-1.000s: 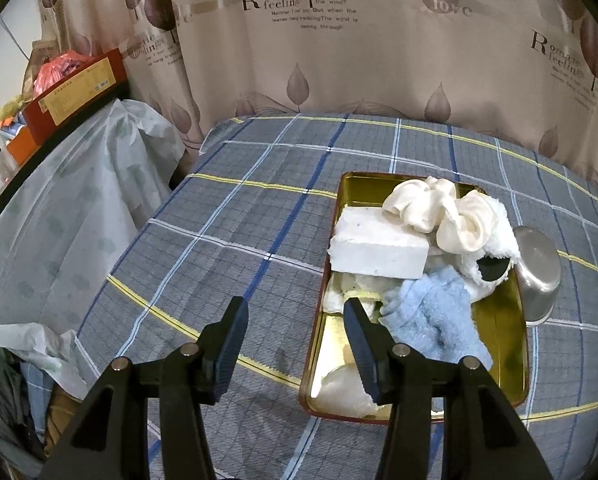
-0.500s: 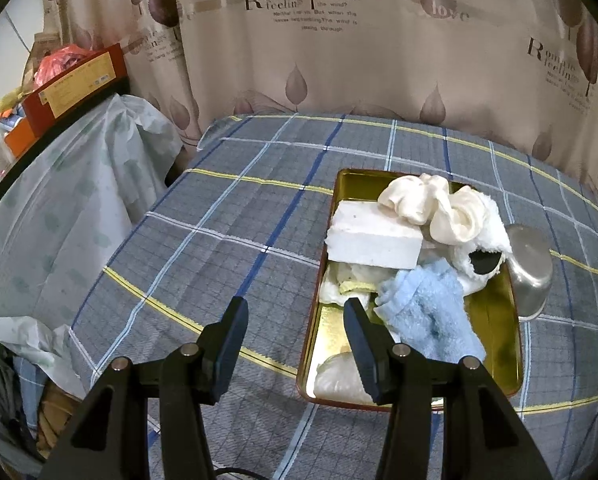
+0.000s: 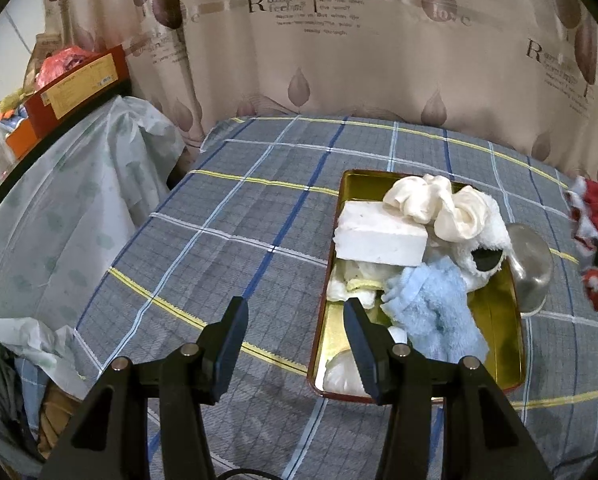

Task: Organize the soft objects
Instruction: 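Lower the white-and-red satin cloth onto the tray pile and open the right tool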

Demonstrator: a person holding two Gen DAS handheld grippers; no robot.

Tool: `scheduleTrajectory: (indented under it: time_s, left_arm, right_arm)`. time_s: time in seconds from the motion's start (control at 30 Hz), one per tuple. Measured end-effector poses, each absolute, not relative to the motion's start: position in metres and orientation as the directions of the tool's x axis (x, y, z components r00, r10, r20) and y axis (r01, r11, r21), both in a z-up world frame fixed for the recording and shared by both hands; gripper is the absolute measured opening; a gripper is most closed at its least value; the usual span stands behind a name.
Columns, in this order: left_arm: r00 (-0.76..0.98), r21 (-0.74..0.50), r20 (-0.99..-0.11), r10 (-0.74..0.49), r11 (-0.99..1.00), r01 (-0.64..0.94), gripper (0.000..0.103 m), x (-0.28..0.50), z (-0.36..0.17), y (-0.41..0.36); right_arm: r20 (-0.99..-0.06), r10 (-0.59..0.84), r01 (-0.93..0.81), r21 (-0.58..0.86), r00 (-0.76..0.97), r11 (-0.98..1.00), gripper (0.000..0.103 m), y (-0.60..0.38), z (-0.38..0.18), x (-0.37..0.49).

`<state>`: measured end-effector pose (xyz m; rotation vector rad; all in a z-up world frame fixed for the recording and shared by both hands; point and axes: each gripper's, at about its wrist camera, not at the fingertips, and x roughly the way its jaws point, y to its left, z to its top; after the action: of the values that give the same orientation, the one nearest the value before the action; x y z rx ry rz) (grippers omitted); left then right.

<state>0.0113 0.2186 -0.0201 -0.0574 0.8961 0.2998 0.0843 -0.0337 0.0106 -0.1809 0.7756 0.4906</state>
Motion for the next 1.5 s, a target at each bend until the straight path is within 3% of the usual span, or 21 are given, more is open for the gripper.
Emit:
scheduleTrajectory:
  time_s: [0.43,1.07,1.4,1.5]
  left_arm:
    - [0.576,0.082,-0.782,0.239,0.955,-0.284,0.051,0.008,-0.027,0.233]
    - [0.581,0.092,-0.780,0.233,0.960,-0.263,0.051,0.006,-0.028,0.224]
    - [0.582,0.083,-0.783,0.222,0.963,-0.256,0.051,0.007,-0.028,0.222]
    - [0.585,0.092,-0.780,0.223,0.965,-0.246,0.051,0.006,-0.029,0.219]
  right_arm:
    - [-0.748,0.432,-0.606,0.050,0.504,0.794,0.019,0.055,-0.020,0.067]
    - [-0.758,0.390,-0.567,0.033,0.522,0.823,0.020,0.090,-0.049,0.087]
    - [-0.742,0.419,-0.559,0.072,0.523,0.826,0.037,0.085,-0.045,0.079]
    - [-0.732,0.423,-0.550,0.080,0.533,0.831,0.052,0.083,-0.042,0.075]
